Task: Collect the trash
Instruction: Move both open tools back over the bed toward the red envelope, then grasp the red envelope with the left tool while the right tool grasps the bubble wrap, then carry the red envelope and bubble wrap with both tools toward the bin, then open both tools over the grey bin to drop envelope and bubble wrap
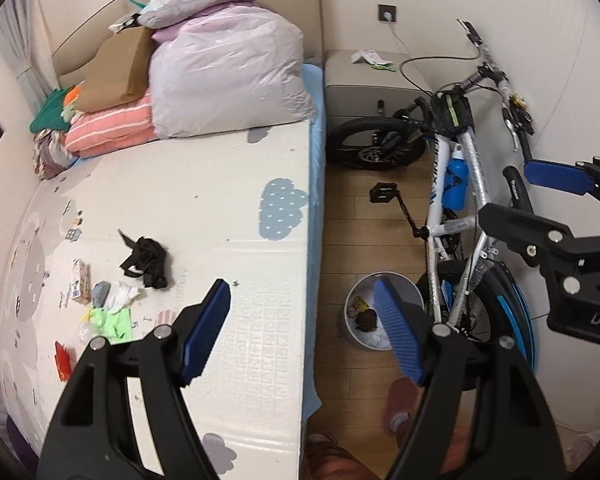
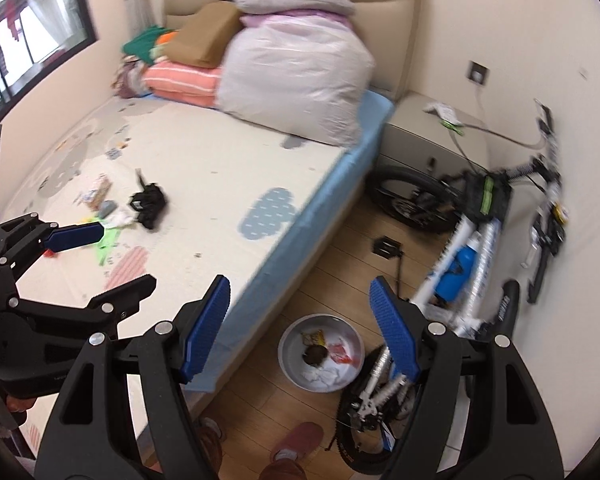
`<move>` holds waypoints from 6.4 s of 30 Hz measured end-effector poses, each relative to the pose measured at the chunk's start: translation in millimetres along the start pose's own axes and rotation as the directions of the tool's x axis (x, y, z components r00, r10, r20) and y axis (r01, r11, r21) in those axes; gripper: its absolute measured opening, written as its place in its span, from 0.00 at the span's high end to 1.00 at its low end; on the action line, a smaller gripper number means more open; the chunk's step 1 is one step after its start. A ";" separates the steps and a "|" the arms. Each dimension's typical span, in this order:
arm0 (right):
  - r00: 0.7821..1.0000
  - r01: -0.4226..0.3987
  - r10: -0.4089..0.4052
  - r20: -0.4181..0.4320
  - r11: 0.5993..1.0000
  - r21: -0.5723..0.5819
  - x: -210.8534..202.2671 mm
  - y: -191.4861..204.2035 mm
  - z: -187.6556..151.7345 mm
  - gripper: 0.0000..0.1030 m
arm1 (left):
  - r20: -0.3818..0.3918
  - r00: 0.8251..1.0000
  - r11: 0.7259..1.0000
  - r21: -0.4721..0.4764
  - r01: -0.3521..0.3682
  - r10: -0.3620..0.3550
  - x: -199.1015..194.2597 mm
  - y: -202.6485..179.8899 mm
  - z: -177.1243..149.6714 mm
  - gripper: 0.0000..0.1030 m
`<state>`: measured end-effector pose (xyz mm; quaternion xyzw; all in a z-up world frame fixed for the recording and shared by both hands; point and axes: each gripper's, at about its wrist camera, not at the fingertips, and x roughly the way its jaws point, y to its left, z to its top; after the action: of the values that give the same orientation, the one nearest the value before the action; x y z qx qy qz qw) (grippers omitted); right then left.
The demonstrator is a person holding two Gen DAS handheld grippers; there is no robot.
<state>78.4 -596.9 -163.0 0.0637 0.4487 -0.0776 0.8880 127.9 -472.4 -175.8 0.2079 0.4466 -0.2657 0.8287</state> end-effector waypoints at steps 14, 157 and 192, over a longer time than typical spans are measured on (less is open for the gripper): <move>0.957 -0.270 0.289 0.004 0.897 -0.351 -2.5 239.3 74.4 0.32 | -0.090 0.958 0.865 -0.413 -0.284 0.271 -79.0 220.3 -92.2 0.25; 0.995 0.032 -0.015 -0.099 0.984 0.178 18.3 -78.1 -52.2 0.65 | -0.033 0.980 0.975 0.098 0.198 -0.196 35.1 -79.0 11.2 0.96; 0.981 0.049 0.014 -0.193 0.947 0.318 184.1 -94.9 -119.0 0.32 | -0.153 0.960 0.946 0.193 0.262 -0.235 197.1 -96.5 -33.7 0.96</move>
<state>74.0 -683.0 -385.8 0.2109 0.5145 -0.1510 0.8173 136.9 -577.5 -371.2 0.2533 0.4906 -0.4002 0.7314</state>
